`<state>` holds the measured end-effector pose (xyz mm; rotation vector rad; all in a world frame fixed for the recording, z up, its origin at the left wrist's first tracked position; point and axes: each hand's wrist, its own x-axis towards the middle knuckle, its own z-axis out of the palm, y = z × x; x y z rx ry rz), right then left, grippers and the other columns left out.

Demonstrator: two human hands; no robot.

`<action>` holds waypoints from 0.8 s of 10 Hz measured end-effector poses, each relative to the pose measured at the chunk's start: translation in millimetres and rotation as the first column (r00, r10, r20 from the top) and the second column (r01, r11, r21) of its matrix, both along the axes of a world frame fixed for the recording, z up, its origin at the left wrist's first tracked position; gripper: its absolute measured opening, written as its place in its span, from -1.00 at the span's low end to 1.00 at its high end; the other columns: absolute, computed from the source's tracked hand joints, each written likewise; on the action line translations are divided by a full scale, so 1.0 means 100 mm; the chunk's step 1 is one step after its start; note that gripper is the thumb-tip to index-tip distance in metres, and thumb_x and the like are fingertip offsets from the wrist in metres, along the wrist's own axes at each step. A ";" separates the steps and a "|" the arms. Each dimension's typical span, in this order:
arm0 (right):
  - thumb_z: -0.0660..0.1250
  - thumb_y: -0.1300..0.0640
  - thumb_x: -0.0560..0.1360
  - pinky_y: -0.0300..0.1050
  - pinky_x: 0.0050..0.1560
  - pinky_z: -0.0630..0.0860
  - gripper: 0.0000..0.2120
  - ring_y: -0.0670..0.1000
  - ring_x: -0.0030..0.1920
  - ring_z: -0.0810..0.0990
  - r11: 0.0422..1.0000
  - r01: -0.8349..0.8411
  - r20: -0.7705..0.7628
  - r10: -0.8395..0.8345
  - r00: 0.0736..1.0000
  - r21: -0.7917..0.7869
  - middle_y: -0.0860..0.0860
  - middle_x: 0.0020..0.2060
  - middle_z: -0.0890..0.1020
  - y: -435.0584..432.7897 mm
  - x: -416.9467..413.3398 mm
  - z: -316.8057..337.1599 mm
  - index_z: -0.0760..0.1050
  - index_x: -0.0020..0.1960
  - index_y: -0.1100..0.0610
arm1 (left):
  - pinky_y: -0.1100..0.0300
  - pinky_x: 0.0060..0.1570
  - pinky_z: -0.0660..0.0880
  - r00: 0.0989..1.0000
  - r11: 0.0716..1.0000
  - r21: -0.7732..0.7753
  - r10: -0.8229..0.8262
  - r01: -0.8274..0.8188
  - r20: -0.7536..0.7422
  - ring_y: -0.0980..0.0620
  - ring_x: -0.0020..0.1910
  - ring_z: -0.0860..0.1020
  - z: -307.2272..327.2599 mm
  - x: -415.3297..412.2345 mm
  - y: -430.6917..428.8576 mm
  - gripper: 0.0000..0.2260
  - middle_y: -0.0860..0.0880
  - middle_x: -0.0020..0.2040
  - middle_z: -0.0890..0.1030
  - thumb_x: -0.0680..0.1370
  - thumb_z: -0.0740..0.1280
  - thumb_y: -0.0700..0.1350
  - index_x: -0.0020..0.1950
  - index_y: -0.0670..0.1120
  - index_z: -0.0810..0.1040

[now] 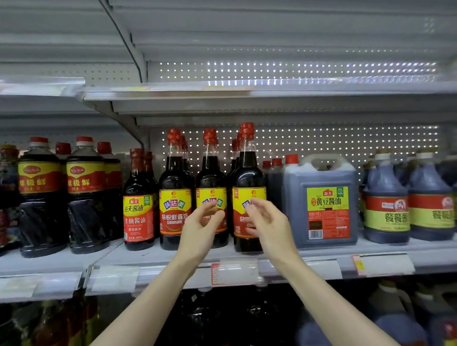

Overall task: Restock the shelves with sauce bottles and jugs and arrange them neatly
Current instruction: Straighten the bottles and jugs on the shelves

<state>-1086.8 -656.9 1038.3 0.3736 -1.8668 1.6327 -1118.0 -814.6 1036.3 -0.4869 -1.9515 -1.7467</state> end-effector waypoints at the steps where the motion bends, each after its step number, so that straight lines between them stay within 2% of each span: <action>1: 0.33 0.07 0.56 0.03 0.15 0.57 -0.66 -0.07 0.07 0.58 1.000 -0.011 -0.019 0.010 1.000 -0.030 -0.07 0.04 0.59 0.15 0.00 0.02 0.45 0.31 0.06 | 0.21 0.04 0.51 1.000 0.999 -0.038 -0.006 0.006 0.006 0.11 0.14 0.52 0.02 0.15 0.21 -0.64 0.04 0.20 0.55 0.56 0.35 -0.07 0.36 0.01 0.45; 2: 0.35 0.11 0.55 0.05 0.20 0.55 -0.54 -0.02 0.17 0.54 1.000 0.004 0.023 -0.004 1.000 -0.011 0.00 0.22 0.53 0.32 -0.03 0.04 0.36 0.42 0.05 | 0.29 -0.04 0.48 0.999 0.998 -0.054 -0.022 0.024 0.034 0.07 0.17 0.49 0.02 0.19 0.32 -0.56 0.06 0.23 0.47 0.56 0.36 -0.08 0.43 0.00 0.38; 3: 0.37 0.12 0.53 0.04 0.26 0.51 -0.41 0.04 0.30 0.48 0.999 -0.051 0.086 0.053 0.995 -0.018 0.02 0.40 0.41 0.42 -0.09 0.03 0.25 0.51 0.02 | 0.14 0.08 0.53 0.998 0.999 -0.026 -0.038 0.040 0.049 0.01 0.21 0.51 0.04 0.15 0.43 -0.51 0.03 0.28 0.49 0.54 0.38 -0.13 0.46 -0.03 0.36; 4: 0.38 0.14 0.53 0.09 0.30 0.47 -0.39 0.03 0.34 0.44 0.993 -0.117 0.104 0.119 0.987 -0.018 0.01 0.42 0.41 0.42 -0.15 0.05 0.25 0.51 -0.01 | 0.08 0.11 0.54 0.999 0.999 -0.032 -0.006 0.007 0.038 0.00 0.20 0.54 0.04 0.14 0.49 -0.47 0.00 0.30 0.52 0.51 0.41 -0.16 0.46 -0.05 0.36; 6: 0.40 0.08 0.52 0.13 0.28 0.50 -0.43 -0.08 0.19 0.54 0.993 -0.120 0.109 0.119 0.987 0.000 -0.01 0.27 0.57 0.44 -0.28 0.11 0.31 0.48 -0.03 | 0.01 0.14 0.56 0.998 0.997 -0.056 0.055 -0.054 0.012 0.02 0.15 0.57 0.05 0.10 0.54 -0.41 -0.02 0.25 0.56 0.45 0.47 -0.20 0.45 -0.07 0.38; 7: 0.39 0.06 0.52 0.12 0.26 0.51 -0.46 -0.10 0.10 0.54 0.993 -0.113 0.112 0.110 0.988 0.018 0.00 0.25 0.58 0.45 -0.31 0.14 0.33 0.47 -0.03 | 0.07 0.10 0.57 0.998 0.996 -0.052 0.067 -0.066 0.008 0.07 0.08 0.58 0.05 0.08 0.54 -0.41 0.00 0.19 0.58 0.43 0.49 -0.22 0.43 -0.08 0.40; 8: 0.38 0.06 0.53 0.13 0.26 0.50 -0.48 -0.10 0.10 0.52 0.996 -0.089 0.107 0.085 0.991 0.031 0.00 0.25 0.58 0.46 -0.35 0.14 0.34 0.46 -0.03 | 0.03 0.12 0.57 0.997 0.997 -0.042 0.073 -0.072 0.023 0.06 0.08 0.58 0.04 0.07 0.56 -0.41 0.00 0.18 0.59 0.41 0.50 -0.24 0.42 -0.10 0.42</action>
